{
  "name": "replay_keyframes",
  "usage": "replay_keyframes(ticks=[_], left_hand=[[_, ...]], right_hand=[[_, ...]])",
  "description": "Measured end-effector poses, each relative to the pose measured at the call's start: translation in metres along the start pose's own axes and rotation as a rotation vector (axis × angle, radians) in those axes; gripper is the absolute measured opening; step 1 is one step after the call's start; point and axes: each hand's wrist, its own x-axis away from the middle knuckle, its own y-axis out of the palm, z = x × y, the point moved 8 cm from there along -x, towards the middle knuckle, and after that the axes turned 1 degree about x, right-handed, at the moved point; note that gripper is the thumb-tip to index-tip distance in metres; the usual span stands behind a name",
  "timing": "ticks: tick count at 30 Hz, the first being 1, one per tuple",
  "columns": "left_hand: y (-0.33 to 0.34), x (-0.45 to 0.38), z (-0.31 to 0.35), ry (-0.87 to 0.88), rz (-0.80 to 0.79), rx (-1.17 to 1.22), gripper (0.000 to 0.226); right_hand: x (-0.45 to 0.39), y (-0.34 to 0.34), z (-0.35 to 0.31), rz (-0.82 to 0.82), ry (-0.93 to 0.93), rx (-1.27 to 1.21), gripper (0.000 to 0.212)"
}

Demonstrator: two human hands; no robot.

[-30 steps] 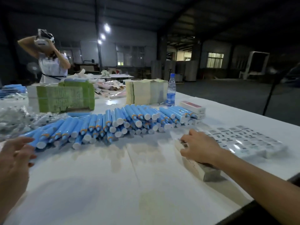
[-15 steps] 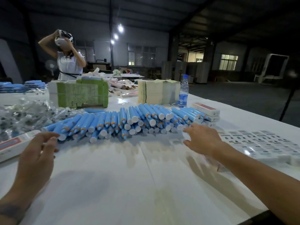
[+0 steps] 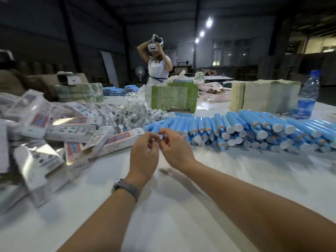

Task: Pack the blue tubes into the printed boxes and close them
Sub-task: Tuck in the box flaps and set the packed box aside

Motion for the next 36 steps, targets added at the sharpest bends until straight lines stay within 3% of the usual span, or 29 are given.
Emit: replay_keyframes(ticks=[3, 5, 10, 15, 19, 22, 24, 26, 30, 33, 36], left_hand=[[-0.016, -0.005, -0.006, -0.049, 0.073, -0.052, 0.024], [-0.029, -0.01, -0.009, -0.076, 0.11, -0.126, 0.024], [-0.072, -0.025, -0.022, -0.132, 0.19, -0.644, 0.033], [-0.105, -0.051, -0.059, -0.279, -0.161, -1.208, 0.066], [-0.125, -0.059, -0.072, -0.352, -0.182, -1.288, 0.055], [-0.13, -0.066, -0.052, -0.252, -0.07, -1.285, 0.049], [-0.131, -0.068, -0.027, -0.124, 0.083, -1.154, 0.047], [-0.126, -0.066, -0.01, -0.097, 0.174, -0.815, 0.042], [-0.072, -0.051, -0.011, -0.496, 0.148, 0.223, 0.035], [-0.022, -0.032, -0.019, -0.647, 0.025, 0.46, 0.031], [-0.005, -0.018, -0.035, -0.722, -0.035, 0.676, 0.016]], right_hand=[[0.008, 0.038, -0.006, -0.105, -0.166, 0.259, 0.033], [0.012, 0.043, -0.008, -0.08, -0.242, 0.357, 0.027], [0.01, 0.043, -0.007, -0.052, -0.234, 0.347, 0.021], [0.01, 0.044, -0.008, -0.078, -0.234, 0.365, 0.019], [0.01, 0.045, -0.008, -0.081, -0.235, 0.389, 0.019], [0.01, 0.043, -0.008, -0.086, -0.226, 0.384, 0.019], [0.009, 0.043, -0.008, -0.088, -0.223, 0.369, 0.022], [0.009, 0.041, -0.009, -0.077, -0.224, 0.331, 0.031], [0.011, 0.034, -0.012, -0.008, -0.265, 0.295, 0.064], [0.012, 0.024, -0.012, 0.017, -0.243, 0.213, 0.076], [0.013, 0.014, -0.012, 0.111, -0.252, 0.183, 0.056]])
